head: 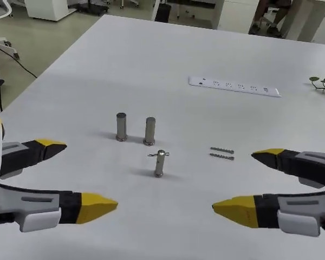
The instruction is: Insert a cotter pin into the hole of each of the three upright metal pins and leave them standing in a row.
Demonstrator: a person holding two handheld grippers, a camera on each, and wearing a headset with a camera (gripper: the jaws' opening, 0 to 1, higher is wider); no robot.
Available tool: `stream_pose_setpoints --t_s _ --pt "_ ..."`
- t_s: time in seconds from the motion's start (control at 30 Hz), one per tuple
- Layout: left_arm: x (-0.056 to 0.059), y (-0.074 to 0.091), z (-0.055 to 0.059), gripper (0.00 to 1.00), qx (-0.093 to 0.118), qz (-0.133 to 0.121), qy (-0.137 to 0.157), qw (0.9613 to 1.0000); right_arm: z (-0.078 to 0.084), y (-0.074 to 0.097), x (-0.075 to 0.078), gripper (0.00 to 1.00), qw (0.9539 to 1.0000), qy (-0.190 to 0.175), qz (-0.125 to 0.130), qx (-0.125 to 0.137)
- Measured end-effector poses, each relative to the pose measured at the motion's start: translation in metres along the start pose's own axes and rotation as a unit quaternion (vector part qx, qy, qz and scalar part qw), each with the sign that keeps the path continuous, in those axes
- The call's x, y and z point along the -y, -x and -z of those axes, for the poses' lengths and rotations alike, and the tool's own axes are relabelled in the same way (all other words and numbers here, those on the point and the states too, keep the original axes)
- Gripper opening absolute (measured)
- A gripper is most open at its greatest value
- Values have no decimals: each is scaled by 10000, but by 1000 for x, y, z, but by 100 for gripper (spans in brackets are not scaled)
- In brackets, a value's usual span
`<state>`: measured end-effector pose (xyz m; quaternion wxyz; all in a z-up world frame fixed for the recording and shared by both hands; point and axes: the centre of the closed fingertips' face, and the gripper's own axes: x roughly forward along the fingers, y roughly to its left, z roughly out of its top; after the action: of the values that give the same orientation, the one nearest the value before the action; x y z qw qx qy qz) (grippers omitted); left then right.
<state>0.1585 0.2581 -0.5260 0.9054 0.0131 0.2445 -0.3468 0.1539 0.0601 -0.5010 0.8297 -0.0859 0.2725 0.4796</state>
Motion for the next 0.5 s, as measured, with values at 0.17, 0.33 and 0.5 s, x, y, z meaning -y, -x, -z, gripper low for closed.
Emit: stream_pose_setpoints --t_s 0.17,0.33,0.5 --pt "-16 -16 2 90 -189 4 -47 9998 8 12 6 92 9994 -270 237 6" --pt "-33 -32 -5 89 -201 -95 -72 9997 17 22 13 92 9976 -602 348 -15" --pt "-52 -47 -9 89 -254 -289 -114 9992 22 33 19 90 9955 -808 488 47"
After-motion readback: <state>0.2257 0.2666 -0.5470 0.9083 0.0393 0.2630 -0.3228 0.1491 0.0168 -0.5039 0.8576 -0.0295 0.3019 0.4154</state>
